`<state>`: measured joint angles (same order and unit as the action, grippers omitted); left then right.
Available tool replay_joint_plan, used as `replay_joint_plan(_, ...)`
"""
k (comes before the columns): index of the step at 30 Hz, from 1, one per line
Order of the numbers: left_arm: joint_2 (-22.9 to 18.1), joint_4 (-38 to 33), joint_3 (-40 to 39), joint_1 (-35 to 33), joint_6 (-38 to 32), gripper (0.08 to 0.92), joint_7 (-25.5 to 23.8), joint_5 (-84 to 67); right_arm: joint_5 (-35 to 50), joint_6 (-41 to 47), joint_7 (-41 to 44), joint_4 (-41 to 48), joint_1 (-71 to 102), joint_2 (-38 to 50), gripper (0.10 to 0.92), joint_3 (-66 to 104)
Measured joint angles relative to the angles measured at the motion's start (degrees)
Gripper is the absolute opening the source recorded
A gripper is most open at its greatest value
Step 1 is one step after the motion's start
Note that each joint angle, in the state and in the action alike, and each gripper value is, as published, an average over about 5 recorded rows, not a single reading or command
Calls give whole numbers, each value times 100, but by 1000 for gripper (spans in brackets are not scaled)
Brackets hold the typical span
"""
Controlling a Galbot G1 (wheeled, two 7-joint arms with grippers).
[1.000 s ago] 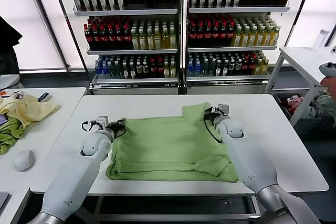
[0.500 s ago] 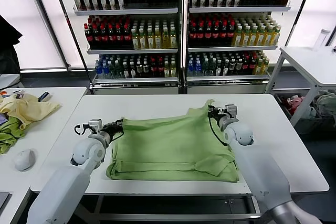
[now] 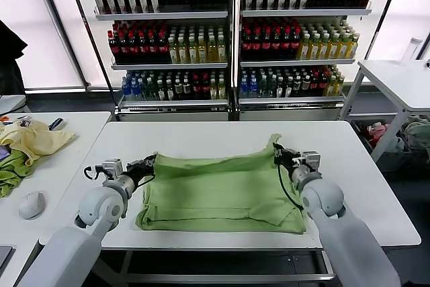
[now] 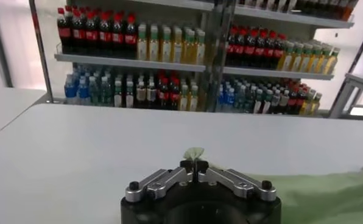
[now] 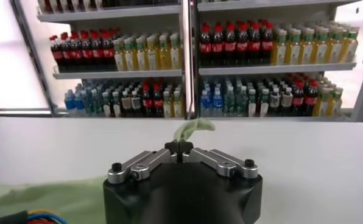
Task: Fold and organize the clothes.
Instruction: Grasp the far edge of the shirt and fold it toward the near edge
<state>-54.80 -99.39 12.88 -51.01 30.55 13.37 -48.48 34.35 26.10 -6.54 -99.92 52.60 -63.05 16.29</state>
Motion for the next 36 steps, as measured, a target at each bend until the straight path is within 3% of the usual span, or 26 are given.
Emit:
replay_joint_plan(8,124,-204,19,-319,70,88,-9,94,-67,-28,-21,-633,936,-24,116,443)
replay_joint_plan(20,108,-275,-83,-620,89,101,-90,605,-190,68,-86,-790,1440,-154,128,534)
replay_joint_plan(25,56,-384,-68,-736,40,206,-78,869,-304,99,-62,-867,1558,-175,241,528)
replay_joint_plan(36,-320,-911,257,-1330,-258,526,332,1615,-458,44,13,-1179,1910,-199,552,714)
